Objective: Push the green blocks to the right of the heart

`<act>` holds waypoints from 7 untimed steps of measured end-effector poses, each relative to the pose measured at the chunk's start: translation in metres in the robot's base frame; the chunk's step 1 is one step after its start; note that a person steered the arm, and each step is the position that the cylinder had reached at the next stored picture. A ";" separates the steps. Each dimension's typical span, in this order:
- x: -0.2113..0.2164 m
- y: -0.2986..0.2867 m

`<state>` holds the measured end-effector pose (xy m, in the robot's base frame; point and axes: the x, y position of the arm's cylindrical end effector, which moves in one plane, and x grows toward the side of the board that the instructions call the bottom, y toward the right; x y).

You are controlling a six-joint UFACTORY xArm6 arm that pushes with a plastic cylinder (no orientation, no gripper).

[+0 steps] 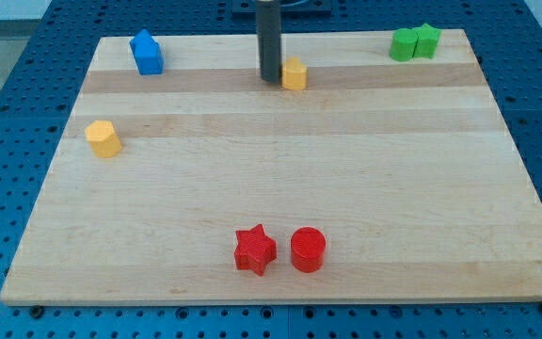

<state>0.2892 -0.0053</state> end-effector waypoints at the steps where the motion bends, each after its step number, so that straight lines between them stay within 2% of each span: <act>1: -0.001 0.018; 2: -0.010 0.017; 3: 0.011 0.015; 4: 0.053 0.019; 5: 0.070 0.067; 7: 0.061 0.214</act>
<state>0.3498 0.2089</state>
